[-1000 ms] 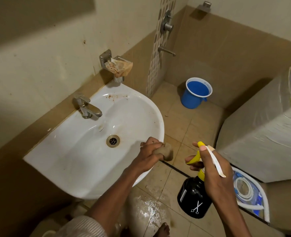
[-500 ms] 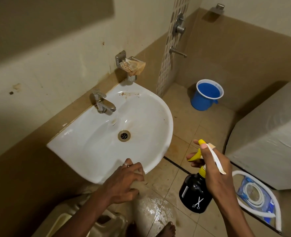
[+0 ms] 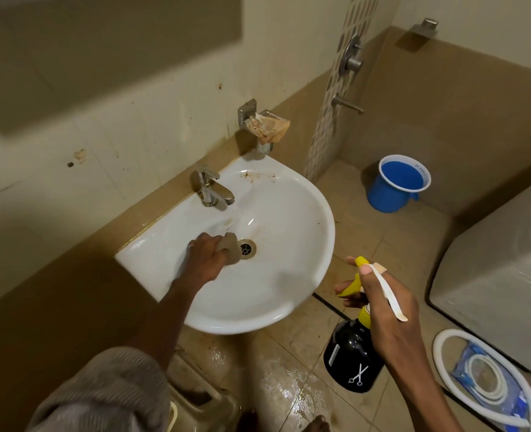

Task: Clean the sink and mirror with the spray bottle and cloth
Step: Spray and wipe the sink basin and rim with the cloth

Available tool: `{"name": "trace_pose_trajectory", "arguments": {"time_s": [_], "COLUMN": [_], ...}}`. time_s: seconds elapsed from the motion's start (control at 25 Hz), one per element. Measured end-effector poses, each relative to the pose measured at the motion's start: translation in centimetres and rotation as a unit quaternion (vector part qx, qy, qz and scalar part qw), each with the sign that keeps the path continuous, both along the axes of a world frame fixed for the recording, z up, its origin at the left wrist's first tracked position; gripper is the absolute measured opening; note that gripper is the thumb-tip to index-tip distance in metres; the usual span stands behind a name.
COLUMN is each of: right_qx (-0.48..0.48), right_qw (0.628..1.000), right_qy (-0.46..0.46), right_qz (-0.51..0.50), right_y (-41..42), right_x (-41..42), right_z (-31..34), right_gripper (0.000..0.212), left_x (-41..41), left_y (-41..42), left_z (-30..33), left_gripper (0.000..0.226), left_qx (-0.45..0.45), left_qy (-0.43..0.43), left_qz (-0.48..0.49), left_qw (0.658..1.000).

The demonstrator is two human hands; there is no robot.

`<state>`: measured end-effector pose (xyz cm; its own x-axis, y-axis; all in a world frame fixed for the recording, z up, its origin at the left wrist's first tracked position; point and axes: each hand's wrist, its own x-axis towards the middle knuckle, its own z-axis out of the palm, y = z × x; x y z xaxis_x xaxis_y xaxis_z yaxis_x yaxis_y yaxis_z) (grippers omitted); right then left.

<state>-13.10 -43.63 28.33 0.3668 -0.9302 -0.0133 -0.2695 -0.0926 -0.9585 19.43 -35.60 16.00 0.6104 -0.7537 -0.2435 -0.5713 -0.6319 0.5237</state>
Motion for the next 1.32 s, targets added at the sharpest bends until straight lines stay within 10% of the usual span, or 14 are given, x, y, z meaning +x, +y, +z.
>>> {"name": "trace_pose_trajectory", "arguments": {"time_s": [0.12,0.36,0.6,0.84,1.2,1.32], "right_qx": [0.007,0.015,0.012,0.006,0.000,-0.003], "right_qw": [1.000,1.000,1.000,0.999,0.998,0.998], "right_qy": [0.010,0.005,-0.022,-0.032,-0.033,-0.009], "right_qz": [0.009,-0.002,-0.001,-0.011,-0.055,-0.062], "right_y": [0.4,0.2,-0.6,-1.8,-2.7,-3.8], "right_x": [-0.7,-2.2,-2.1,-2.6,-1.1,-0.6], "right_z": [-0.4,-1.0,-0.3,0.0,-0.7,-0.6], "right_gripper": [0.045,0.046,0.043,0.041,0.037,0.032], "left_x": [-1.5,-5.1,-8.2,-14.5,-21.5,-21.7], "left_y": [0.0,0.9,4.2,8.1,-3.6,-7.3], "left_z": [-3.7,-2.3,1.0,0.7,2.8,4.5], "left_gripper": [0.044,0.041,0.029,0.048,0.032,0.022], "left_qx": [0.167,0.173,0.062,-0.102,-0.077,-0.086], "left_qy": [-0.104,-0.014,0.171,0.084,0.148,0.300], "left_qz": [-0.080,-0.030,0.000,0.079,0.066,0.043], "left_qw": [0.977,0.984,0.983,0.988,0.984,0.949]}}
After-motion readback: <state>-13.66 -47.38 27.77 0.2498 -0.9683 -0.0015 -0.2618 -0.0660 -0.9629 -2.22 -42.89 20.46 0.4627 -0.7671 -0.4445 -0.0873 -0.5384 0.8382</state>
